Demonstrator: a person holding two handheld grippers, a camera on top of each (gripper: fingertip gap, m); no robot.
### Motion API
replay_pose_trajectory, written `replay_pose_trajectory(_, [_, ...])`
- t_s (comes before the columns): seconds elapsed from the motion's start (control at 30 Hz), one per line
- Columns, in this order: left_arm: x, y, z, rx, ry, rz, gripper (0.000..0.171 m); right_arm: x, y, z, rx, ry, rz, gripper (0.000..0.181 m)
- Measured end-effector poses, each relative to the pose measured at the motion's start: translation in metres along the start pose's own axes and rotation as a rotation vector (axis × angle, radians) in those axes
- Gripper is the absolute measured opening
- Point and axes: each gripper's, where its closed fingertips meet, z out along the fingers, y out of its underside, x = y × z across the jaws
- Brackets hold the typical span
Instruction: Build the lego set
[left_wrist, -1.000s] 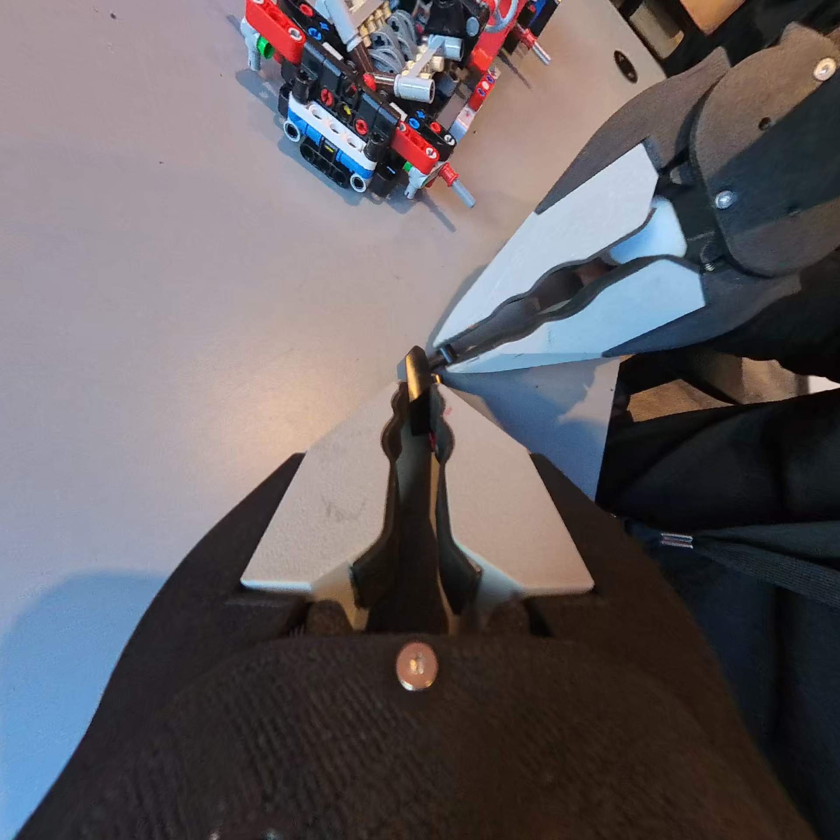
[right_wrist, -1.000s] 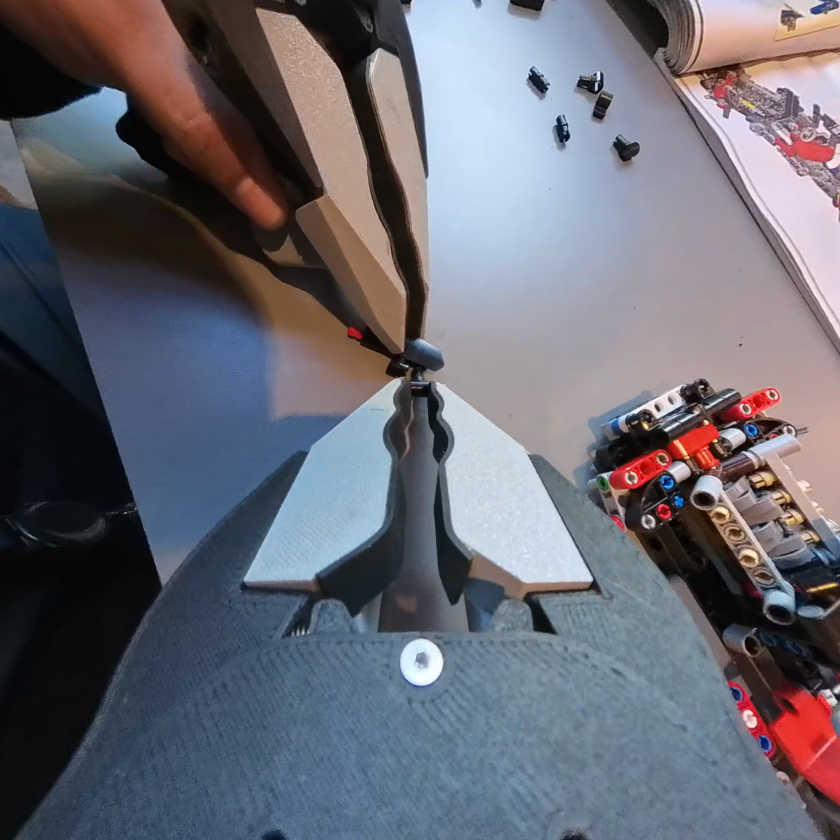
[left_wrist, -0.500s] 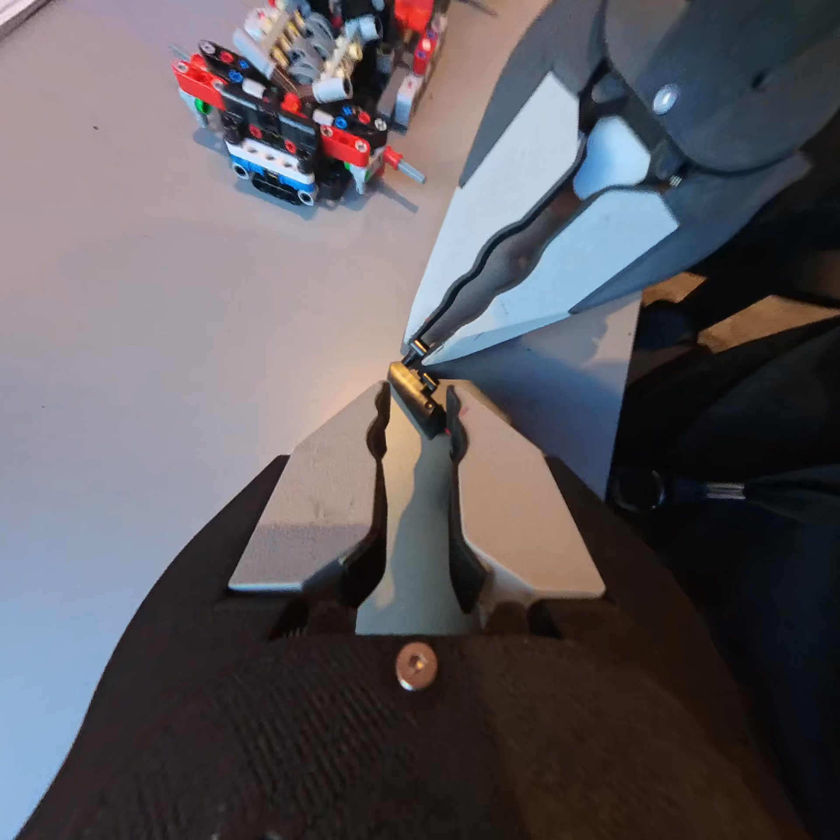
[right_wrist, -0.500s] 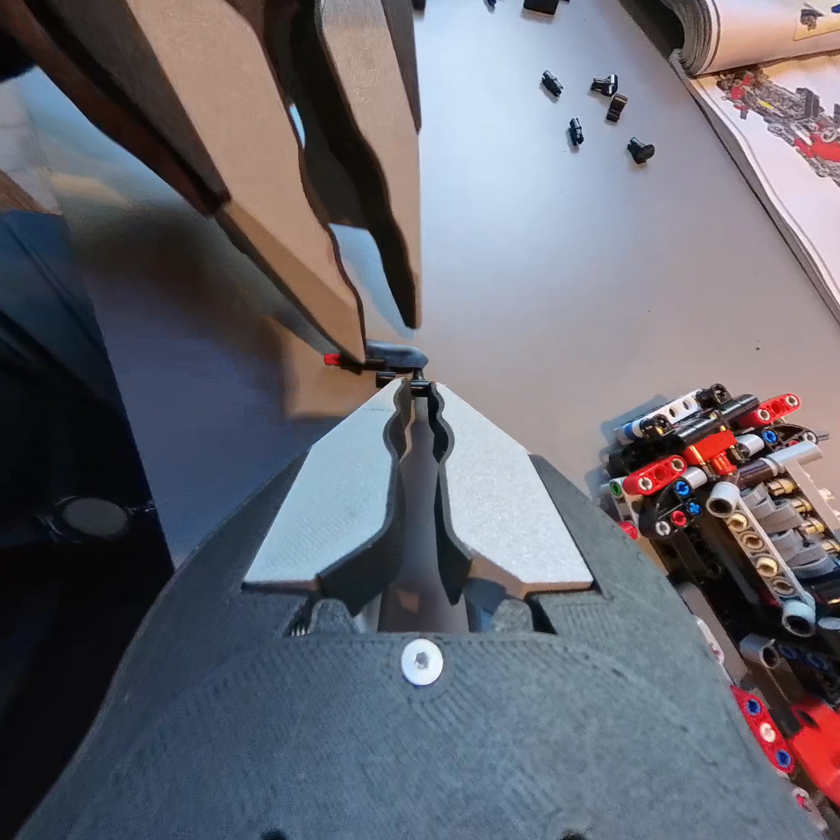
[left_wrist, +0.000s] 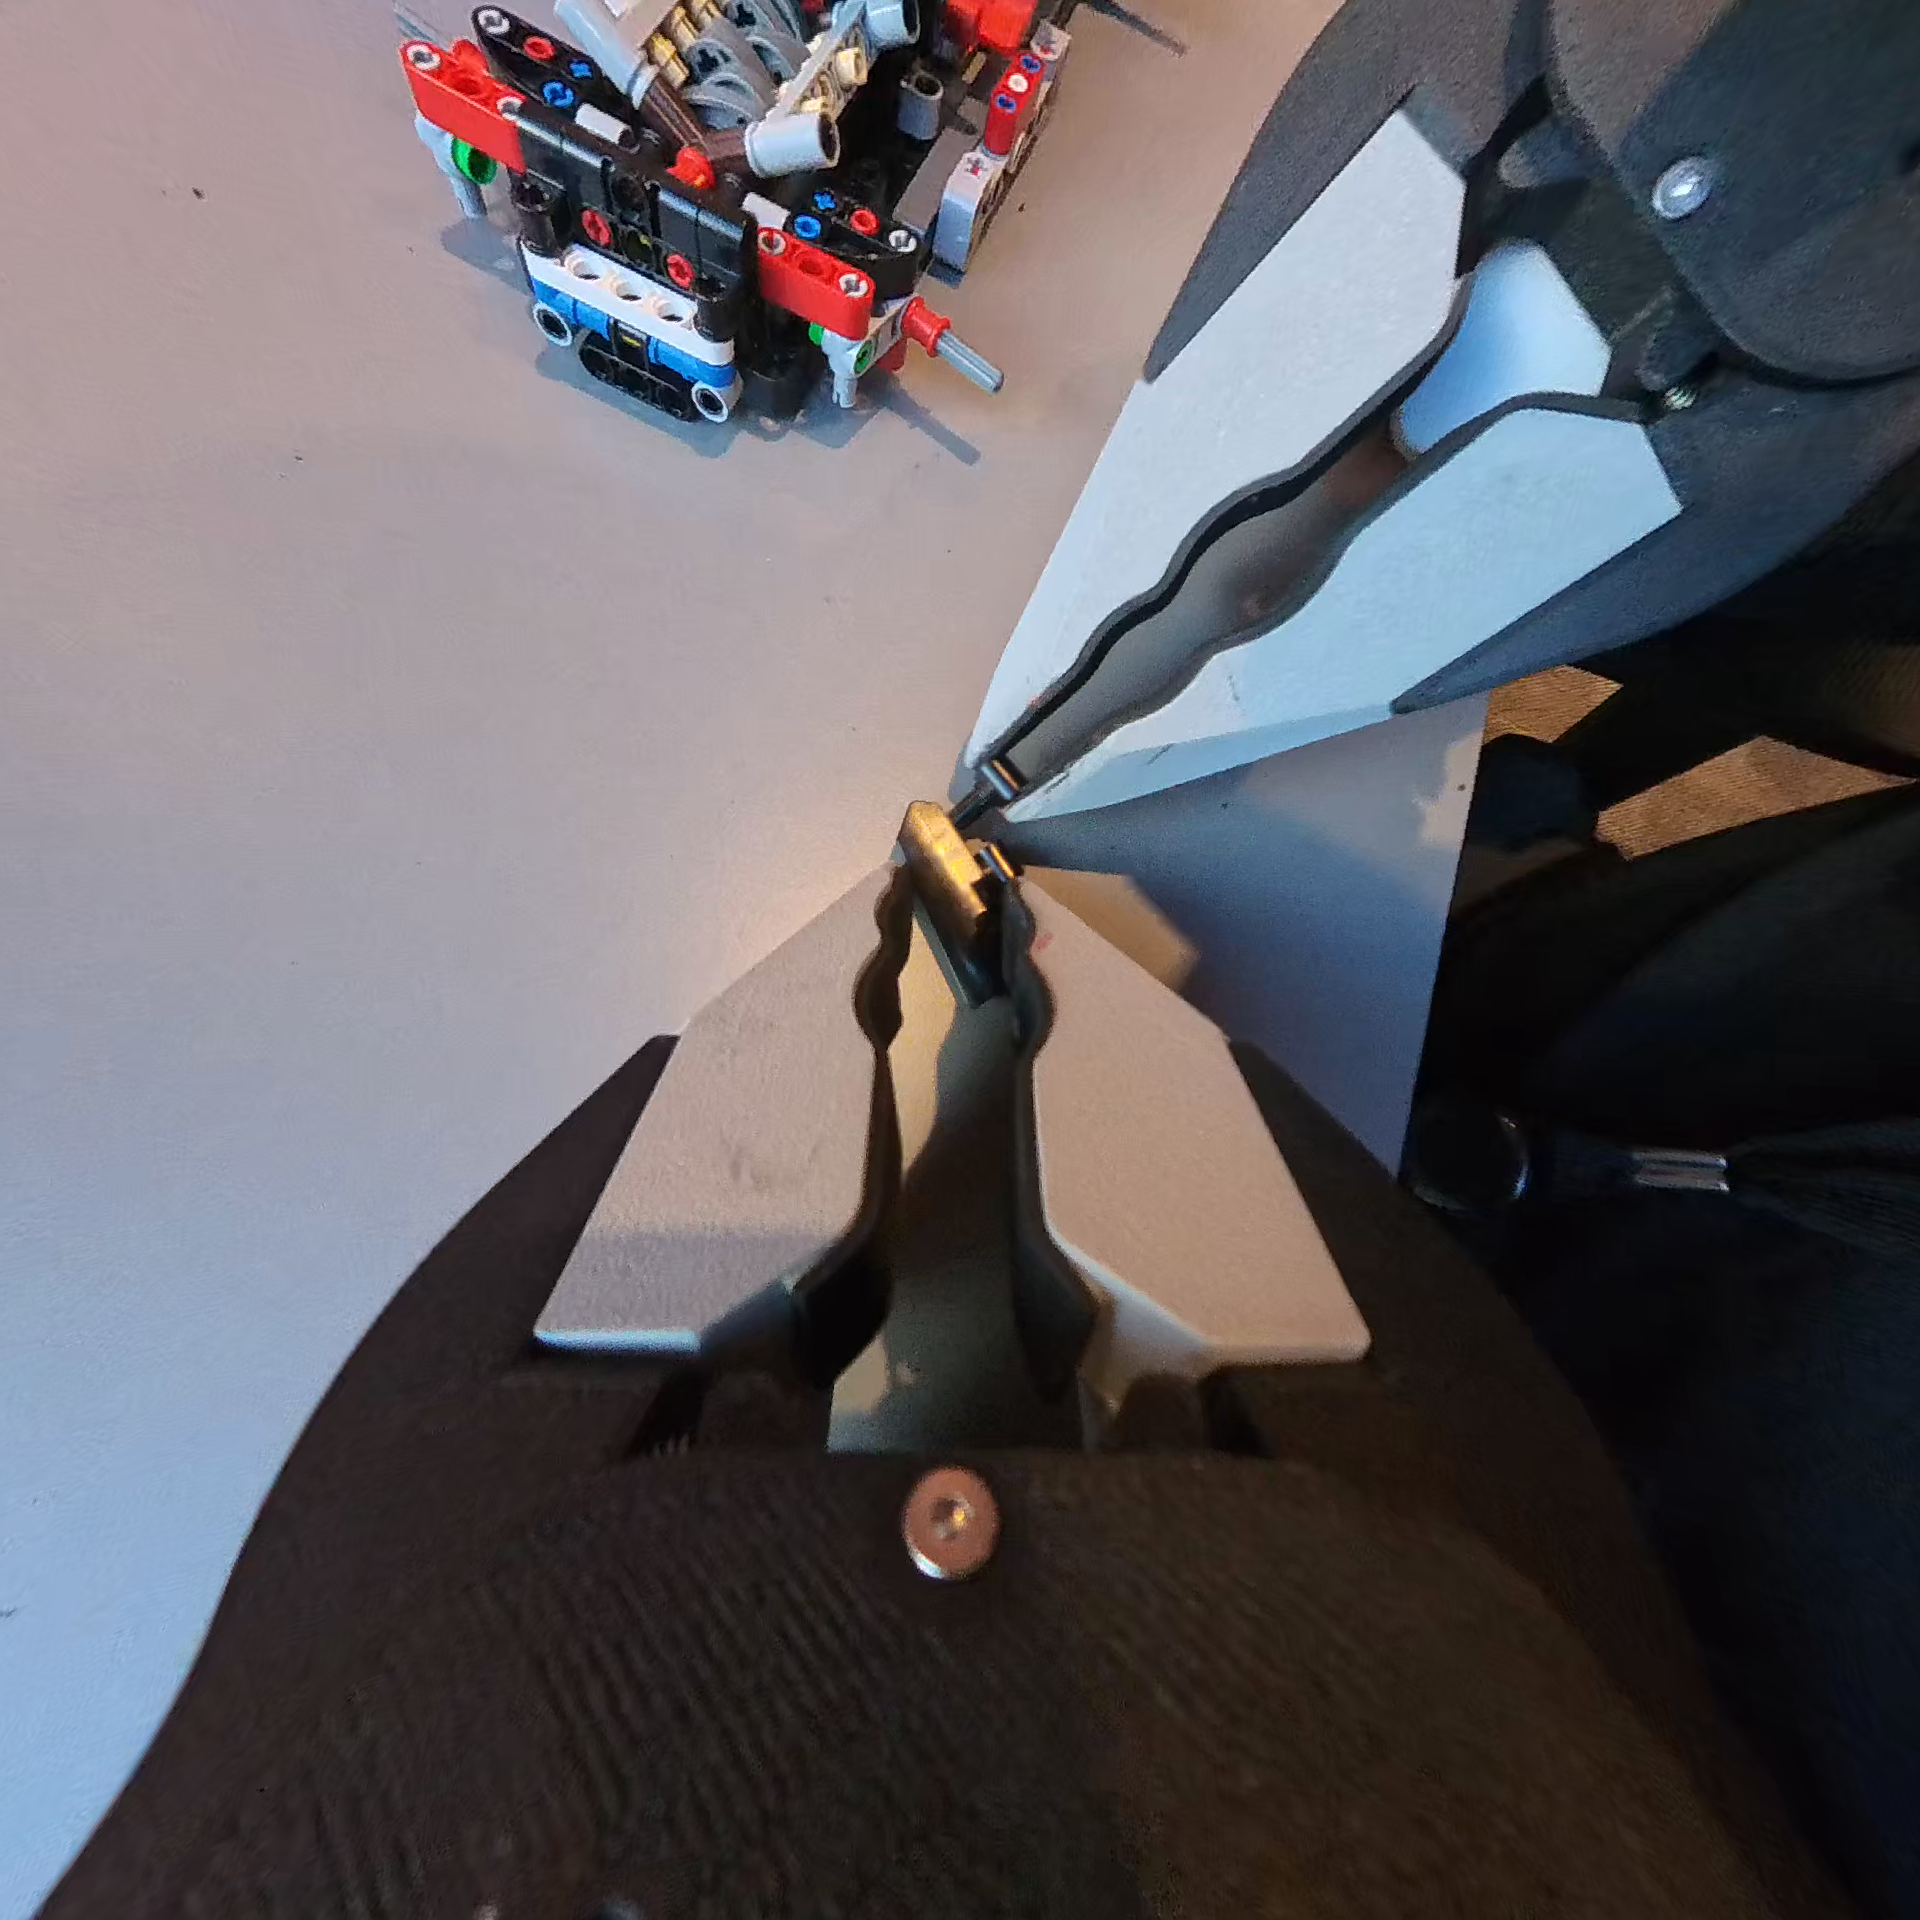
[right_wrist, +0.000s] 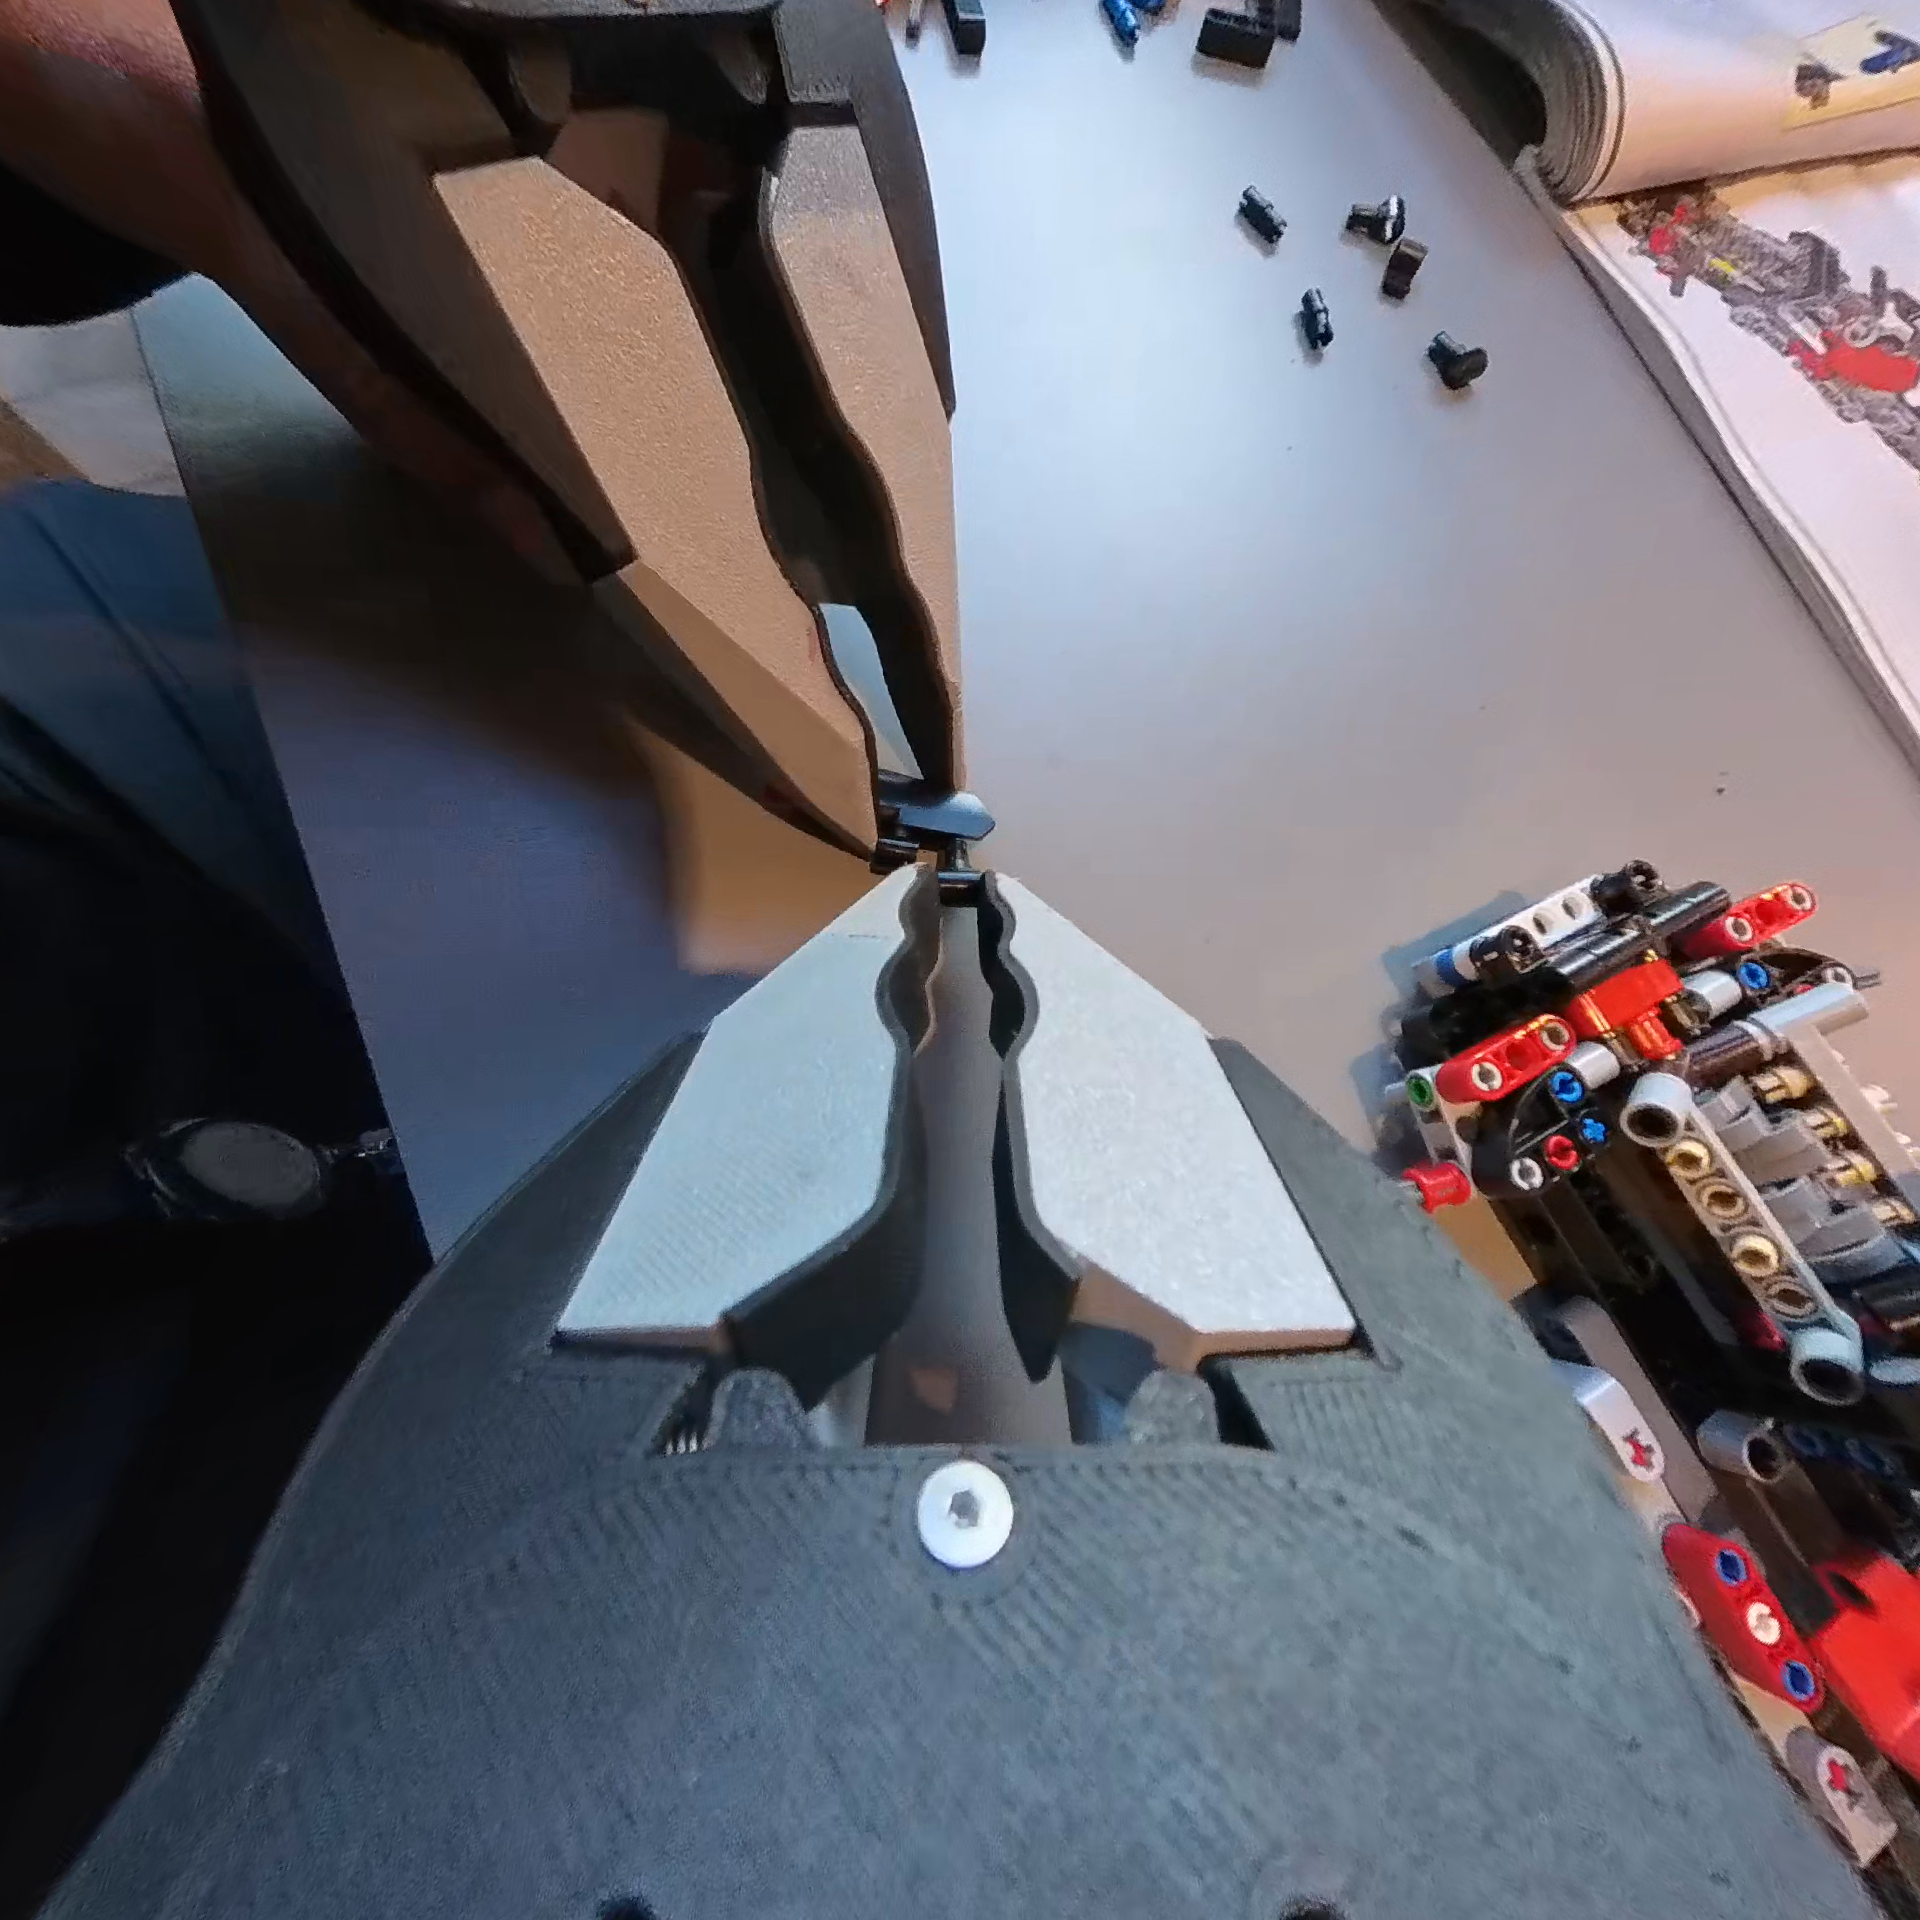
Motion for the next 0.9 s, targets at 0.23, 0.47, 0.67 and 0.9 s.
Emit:
replay_pose_trajectory(0.23, [-0.0006,-0.0004,-0.0007,0.007,0.046,-0.065,0.014,-0.0019,-0.0043,0.0009,0.017,-0.011,-0.003,0.005])
replay_pose_trajectory(0.47, [-0.0021,-0.0004,-0.0022,0.011,0.099,-0.141,0.012,-0.0024,-0.0034,0.0063,-0.006,0.013,-0.038,0.005])
replay_pose_trajectory(0.67, [-0.0007,0.0013,-0.0021,0.005,0.085,-0.109,0.011,-0.0070,0.0044,0.0063,-0.042,-0.028,0.015,0.005])
replay_pose_trajectory(0.9, [-0.0004,0.0013,-0.0022,0.004,0.091,-0.113,0.011,-0.0066,0.0049,0.0062,-0.048,0.034,-0.034,0.005])
